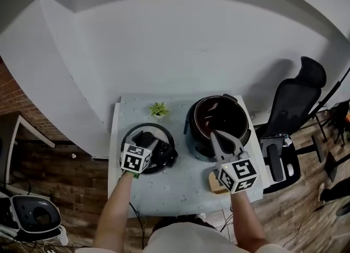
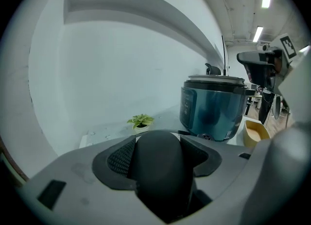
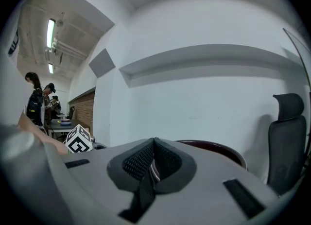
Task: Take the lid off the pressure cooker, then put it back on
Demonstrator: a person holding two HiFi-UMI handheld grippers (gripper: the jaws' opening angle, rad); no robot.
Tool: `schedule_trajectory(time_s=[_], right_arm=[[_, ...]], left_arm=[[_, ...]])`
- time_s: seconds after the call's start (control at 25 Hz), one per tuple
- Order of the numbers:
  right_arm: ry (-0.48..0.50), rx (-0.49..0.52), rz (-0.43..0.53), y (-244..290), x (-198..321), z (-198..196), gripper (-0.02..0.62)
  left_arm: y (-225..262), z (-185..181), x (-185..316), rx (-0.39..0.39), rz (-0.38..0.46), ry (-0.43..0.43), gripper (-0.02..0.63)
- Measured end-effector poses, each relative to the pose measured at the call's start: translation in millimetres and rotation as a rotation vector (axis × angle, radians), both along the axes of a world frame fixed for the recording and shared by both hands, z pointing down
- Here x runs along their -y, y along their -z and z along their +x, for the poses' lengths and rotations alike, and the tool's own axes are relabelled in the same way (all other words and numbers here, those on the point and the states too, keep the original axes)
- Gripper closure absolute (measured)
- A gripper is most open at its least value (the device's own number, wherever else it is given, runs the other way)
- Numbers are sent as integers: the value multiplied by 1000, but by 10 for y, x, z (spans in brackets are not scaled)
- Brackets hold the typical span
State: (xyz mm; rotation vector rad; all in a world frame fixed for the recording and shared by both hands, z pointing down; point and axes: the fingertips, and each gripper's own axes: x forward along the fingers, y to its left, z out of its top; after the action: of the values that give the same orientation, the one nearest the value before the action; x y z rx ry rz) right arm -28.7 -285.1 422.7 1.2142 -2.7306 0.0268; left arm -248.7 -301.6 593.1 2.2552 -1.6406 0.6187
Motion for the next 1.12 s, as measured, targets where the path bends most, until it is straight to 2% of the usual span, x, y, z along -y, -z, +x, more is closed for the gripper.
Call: schedule_trajectory(time_s=[0.44,0.96,1.12], right_arm=[[-27,-27,-2,-39,-5,21,595],[-43,-11,2,-24,20,70,595],[-49,-3,10,8,18,109,595]], left_arm=[[-432,23,63,21,-25,-13,322],[-464,75,104,26,-20,-40,321],[-364,89,121,-16,-23,-30,313]])
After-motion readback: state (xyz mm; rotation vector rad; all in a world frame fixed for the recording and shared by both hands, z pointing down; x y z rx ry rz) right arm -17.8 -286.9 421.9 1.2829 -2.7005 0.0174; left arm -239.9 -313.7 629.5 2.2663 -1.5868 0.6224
